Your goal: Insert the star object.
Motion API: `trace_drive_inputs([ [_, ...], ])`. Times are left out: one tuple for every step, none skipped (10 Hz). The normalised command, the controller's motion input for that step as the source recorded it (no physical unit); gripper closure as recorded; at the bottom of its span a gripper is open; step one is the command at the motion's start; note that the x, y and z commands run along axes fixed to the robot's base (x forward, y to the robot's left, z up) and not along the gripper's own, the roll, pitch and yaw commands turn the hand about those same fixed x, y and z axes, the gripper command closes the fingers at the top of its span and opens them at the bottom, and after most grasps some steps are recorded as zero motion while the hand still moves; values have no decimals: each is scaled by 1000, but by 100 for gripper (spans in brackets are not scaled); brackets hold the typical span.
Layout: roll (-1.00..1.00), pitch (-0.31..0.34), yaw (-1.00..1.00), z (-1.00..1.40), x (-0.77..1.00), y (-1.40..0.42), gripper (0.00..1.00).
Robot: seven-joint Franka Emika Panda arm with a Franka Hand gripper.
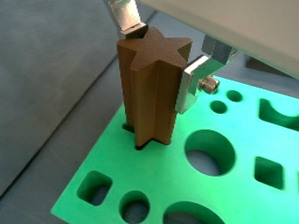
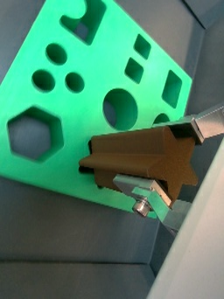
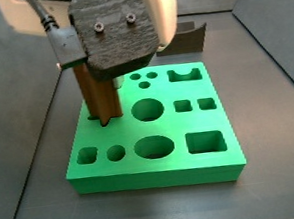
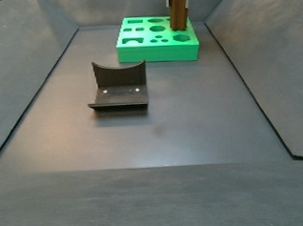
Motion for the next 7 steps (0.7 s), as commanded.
trace_drive_inputs([
  [150, -71, 480, -280, -203, -3, 100],
  [99, -44, 377, -377, 0, -31, 100],
  [64, 0, 211, -491, 214, -63, 100],
  [37, 0, 91, -503, 317, -66, 100],
  [17, 0, 49, -469, 311, -60, 100],
  [16, 0, 29, -463, 277, -57, 100],
  [50, 0, 31, -489, 183, -57, 100],
])
